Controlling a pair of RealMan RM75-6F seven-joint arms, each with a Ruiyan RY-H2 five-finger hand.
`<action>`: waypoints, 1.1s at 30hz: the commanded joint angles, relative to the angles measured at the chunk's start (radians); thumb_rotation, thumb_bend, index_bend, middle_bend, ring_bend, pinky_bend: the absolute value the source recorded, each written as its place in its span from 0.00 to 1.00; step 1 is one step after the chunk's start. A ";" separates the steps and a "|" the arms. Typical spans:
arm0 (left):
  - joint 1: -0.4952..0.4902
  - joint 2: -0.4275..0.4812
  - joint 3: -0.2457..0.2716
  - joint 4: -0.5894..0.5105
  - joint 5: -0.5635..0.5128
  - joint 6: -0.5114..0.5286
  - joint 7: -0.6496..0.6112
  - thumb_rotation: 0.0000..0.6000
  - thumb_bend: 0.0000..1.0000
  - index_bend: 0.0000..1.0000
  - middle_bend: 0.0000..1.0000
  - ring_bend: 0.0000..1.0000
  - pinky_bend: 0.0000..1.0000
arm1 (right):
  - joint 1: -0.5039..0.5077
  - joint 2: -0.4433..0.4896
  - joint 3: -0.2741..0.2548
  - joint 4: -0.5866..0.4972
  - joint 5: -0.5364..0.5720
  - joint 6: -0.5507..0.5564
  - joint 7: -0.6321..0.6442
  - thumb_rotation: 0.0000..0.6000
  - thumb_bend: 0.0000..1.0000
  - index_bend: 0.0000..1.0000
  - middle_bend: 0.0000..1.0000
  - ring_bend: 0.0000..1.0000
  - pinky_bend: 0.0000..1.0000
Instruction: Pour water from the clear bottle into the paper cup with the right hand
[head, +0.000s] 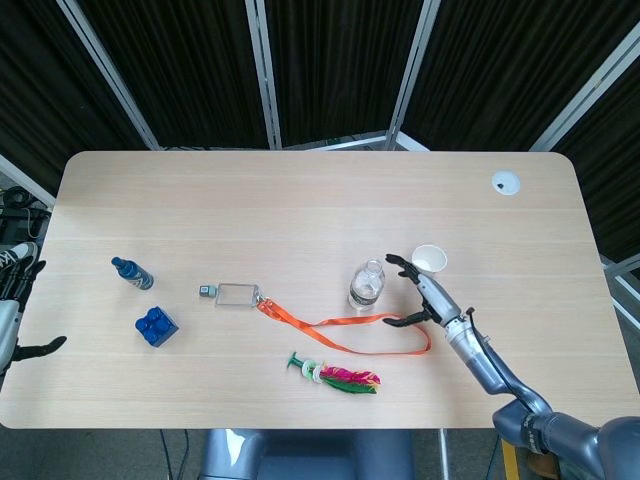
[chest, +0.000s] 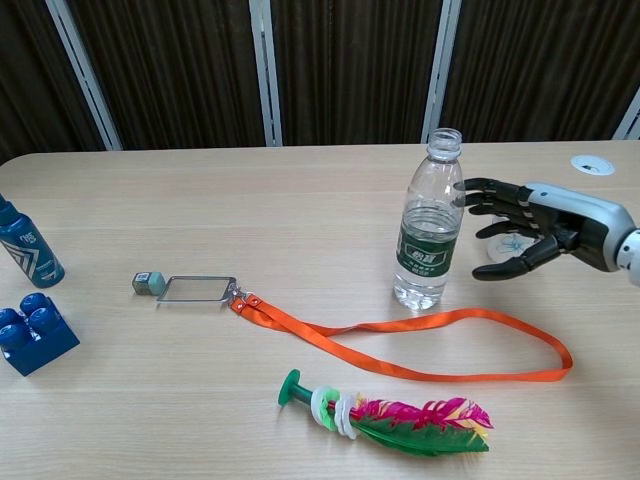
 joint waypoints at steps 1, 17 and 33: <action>-0.002 -0.001 0.000 0.001 -0.003 -0.003 0.003 1.00 0.00 0.00 0.00 0.00 0.00 | 0.010 -0.011 0.001 0.009 0.003 -0.009 0.006 1.00 0.00 0.00 0.06 0.03 0.15; -0.012 -0.001 -0.004 0.001 -0.021 -0.022 -0.002 1.00 0.01 0.00 0.00 0.00 0.00 | 0.092 -0.120 0.057 0.081 0.060 -0.058 -0.030 1.00 0.00 0.00 0.06 0.04 0.15; -0.023 0.003 -0.004 0.005 -0.035 -0.044 -0.015 1.00 0.02 0.00 0.00 0.00 0.00 | 0.132 -0.190 0.091 0.119 0.104 -0.079 -0.071 1.00 0.00 0.00 0.11 0.09 0.15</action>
